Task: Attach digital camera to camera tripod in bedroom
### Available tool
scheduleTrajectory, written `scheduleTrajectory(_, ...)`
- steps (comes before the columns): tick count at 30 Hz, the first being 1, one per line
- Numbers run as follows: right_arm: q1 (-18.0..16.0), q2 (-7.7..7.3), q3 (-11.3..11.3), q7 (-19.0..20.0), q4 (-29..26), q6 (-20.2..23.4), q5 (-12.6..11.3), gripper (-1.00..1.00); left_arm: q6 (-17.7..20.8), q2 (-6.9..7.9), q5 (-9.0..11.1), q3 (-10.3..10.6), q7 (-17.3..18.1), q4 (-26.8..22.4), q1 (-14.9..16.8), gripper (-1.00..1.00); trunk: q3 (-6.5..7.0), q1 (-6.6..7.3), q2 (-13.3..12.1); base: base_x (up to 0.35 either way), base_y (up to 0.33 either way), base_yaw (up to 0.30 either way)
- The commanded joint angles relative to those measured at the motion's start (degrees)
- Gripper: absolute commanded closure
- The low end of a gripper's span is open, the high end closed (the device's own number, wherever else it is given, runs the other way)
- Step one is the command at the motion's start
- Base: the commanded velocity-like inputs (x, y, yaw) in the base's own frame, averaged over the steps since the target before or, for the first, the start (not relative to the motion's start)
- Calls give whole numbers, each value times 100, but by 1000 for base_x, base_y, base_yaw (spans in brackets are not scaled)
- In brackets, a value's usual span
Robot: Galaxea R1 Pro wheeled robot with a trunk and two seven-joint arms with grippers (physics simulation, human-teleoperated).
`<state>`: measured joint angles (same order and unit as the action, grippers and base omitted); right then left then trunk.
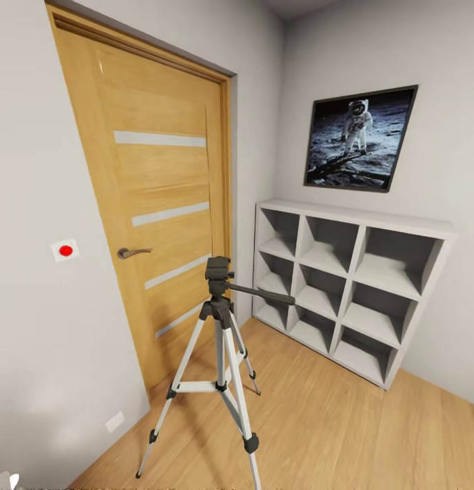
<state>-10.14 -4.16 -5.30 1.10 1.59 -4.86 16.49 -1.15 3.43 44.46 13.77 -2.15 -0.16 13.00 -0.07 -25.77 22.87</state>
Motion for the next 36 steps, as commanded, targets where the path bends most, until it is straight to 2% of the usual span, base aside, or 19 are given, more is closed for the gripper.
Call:
scheduleTrajectory(1, -5, -7, -46, 12, 17, -32, 46, -100, -8, -1, 28, 52, -14, -2, 0, 100, -11, -2, 4, 0, 0, 0)
scheduleTrajectory(36, -5, -24, -59, 7, 17, -33, 30, -100, -4, 6, -10, 53, 21, -2, 0, 100, -330, -2, 4, 0, 0, 0)
